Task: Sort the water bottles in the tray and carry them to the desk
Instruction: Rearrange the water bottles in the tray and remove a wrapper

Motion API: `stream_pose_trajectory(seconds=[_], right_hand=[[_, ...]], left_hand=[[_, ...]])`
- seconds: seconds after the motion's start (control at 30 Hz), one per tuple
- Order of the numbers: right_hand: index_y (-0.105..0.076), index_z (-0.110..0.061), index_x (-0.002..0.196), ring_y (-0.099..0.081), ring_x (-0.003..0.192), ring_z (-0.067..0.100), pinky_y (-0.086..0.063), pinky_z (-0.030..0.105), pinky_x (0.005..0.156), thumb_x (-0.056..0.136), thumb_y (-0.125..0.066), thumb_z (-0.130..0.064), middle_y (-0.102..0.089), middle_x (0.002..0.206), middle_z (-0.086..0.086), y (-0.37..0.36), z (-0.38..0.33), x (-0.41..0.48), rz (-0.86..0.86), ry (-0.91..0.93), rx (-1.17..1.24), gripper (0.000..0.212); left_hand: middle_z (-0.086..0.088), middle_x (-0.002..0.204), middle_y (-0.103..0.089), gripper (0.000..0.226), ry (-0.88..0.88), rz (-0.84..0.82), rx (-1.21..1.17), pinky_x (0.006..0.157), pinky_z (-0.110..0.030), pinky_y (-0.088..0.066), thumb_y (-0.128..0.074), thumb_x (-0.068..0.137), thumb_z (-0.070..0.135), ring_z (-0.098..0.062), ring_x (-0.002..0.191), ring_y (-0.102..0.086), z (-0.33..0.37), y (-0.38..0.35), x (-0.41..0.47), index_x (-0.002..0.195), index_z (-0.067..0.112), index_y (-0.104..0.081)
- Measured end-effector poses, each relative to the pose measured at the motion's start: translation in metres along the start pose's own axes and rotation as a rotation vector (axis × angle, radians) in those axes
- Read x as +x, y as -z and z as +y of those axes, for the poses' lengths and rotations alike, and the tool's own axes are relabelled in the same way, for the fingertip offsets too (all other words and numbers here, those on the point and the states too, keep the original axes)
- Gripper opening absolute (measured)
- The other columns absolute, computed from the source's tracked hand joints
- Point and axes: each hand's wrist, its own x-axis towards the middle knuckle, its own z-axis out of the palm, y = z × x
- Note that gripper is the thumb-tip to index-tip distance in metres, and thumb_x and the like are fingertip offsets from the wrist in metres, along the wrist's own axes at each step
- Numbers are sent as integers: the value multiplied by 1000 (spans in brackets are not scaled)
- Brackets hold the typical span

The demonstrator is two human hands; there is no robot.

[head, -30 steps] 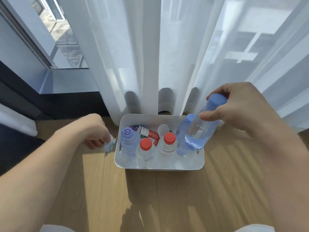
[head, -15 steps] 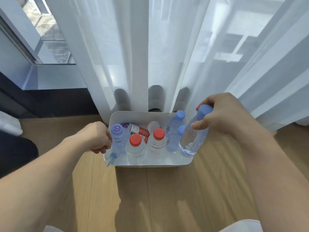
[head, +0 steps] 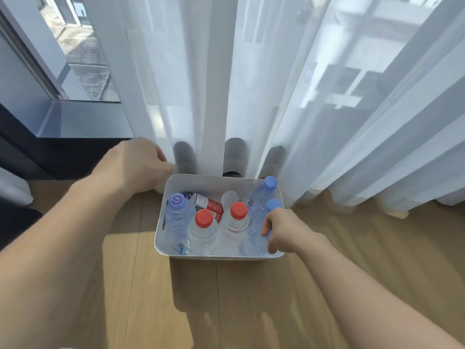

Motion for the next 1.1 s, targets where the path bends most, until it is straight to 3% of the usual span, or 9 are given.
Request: stream_pose_trajectory(seconds=[0.17, 0.27, 0.37, 0.47, 0.6, 0.77, 0.9, 1.0, 1.1], right_hand=[[-57, -16, 91, -49, 81, 20, -42, 24, 62, 77, -69, -9, -44, 74, -4, -2, -5, 9, -81, -60, -13, 20], [-45, -16, 73, -49, 77, 24, -43, 31, 63, 72, -73, -34, -47, 77, 2, 9, -3, 12, -23, -210, 147, 34], [-48, -8, 97, -56, 79, 24, -52, 36, 69, 74, -66, -45, -56, 84, 5, 12, 8, 15, 155, -341, 315, 47], [-43, -14, 119, -58, 91, 27, -53, 40, 78, 75, -67, -34, -57, 107, 7, 4, 14, 26, 250, -264, 401, 54], [-50, -14, 97, -57, 79, 25, -51, 37, 72, 77, -67, -27, -59, 98, 8, 0, 11, 39, 280, -243, 371, 30], [-52, -13, 88, -57, 83, 24, -41, 29, 64, 80, -62, -29, -58, 88, 4, 13, 10, 27, 416, -228, 266, 20], [-62, -13, 76, -54, 69, 19, -40, 30, 60, 77, -71, -32, -57, 69, -2, 78, -4, -20, 616, -14, 512, 21], [-67, -21, 73, -60, 72, 10, -46, 22, 72, 69, -78, -35, -66, 69, -9, 115, -22, -70, 758, 275, 926, 18], [-66, -16, 79, -65, 83, 14, -52, 36, 85, 66, -65, -49, -68, 70, -7, 128, -35, -87, 629, 549, 1489, 36]], left_hand=[[2, 74, -72, 15, -59, 231, -437, 81, -41, -56, -59, 81, 27, -22, 79, -69, 30, 29, -23, 68, 23, -64], [2, 71, -72, 16, -53, 252, -496, 77, -42, -58, -59, 82, 25, -21, 75, -70, 32, 33, -25, 67, 23, -64], [3, 70, -72, 17, -42, 250, -466, 77, -39, -57, -59, 83, 23, -15, 69, -68, 27, 30, -24, 67, 22, -65], [4, 71, -72, 16, -38, 237, -441, 78, -37, -56, -59, 84, 22, -13, 69, -67, 24, 29, -25, 70, 20, -67], [3, 70, -72, 17, -45, 223, -442, 81, -41, -56, -59, 84, 22, -17, 72, -68, 22, 28, -24, 68, 20, -66], [6, 72, -72, 16, -83, 200, -424, 80, -41, -56, -59, 84, 26, -20, 76, -68, 24, 25, -25, 69, 24, -66], [9, 75, -71, 12, -137, 144, -387, 74, -30, -54, -58, 84, 28, -15, 76, -68, 30, 17, -23, 77, 25, -67], [12, 83, -70, 10, -235, 26, -482, 71, -23, -51, -60, 85, 29, -7, 78, -65, 48, 11, -22, 85, 25, -70], [25, 93, -65, 16, -315, -138, -675, 62, 0, -42, -57, 88, 35, 19, 76, -57, 70, 12, -28, 98, 31, -69]])
